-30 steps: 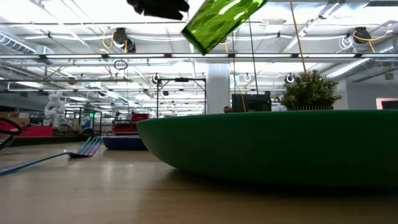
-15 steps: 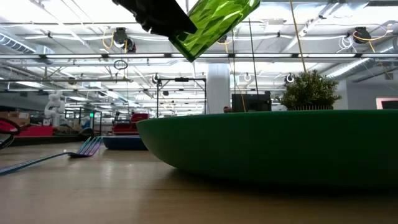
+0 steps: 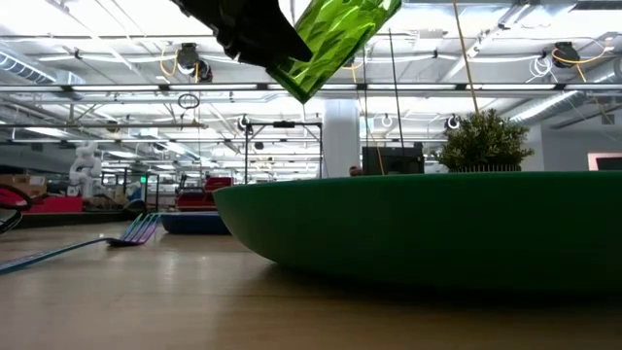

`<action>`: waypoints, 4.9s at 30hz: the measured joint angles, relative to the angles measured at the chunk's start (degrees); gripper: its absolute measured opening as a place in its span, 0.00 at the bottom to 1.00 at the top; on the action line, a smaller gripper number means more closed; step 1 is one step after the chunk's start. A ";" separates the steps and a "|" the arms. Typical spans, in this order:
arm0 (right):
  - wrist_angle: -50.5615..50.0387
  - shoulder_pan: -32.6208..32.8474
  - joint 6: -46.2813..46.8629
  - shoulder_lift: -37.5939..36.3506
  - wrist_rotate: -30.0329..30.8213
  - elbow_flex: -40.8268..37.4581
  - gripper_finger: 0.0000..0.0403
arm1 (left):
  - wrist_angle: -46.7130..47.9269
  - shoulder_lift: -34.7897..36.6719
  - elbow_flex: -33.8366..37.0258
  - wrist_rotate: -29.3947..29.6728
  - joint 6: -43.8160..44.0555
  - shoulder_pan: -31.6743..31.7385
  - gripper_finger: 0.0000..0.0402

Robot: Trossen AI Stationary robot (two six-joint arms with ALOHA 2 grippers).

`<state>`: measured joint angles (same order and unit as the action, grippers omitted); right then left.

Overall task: Pick and place plate/cup/fork/spoon on tray
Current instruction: Put the green glass on the top left of the blue tray

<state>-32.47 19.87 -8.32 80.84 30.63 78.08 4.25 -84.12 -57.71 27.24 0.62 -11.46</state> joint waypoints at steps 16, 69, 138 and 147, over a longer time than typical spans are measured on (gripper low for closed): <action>2.56 -2.86 -1.96 0.00 -4.36 -0.11 0.00 | 3.27 0.00 -0.04 -0.96 2.30 0.42 0.96; 8.99 -6.04 -3.62 -0.11 -11.12 -0.04 0.12 | 0.38 2.63 0.09 -3.92 -2.03 1.84 0.81; 87.17 -10.59 2.51 -10.34 -26.28 -47.01 0.99 | -33.44 -4.45 -0.08 -21.30 -13.86 3.21 0.81; 87.28 -10.28 -0.04 -10.32 -26.15 -45.94 0.99 | -43.37 -10.82 -0.04 -23.53 -15.80 4.46 0.81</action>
<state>54.81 9.59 -8.36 70.52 4.48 32.14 -39.12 -94.94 -57.76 3.71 -15.18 -7.01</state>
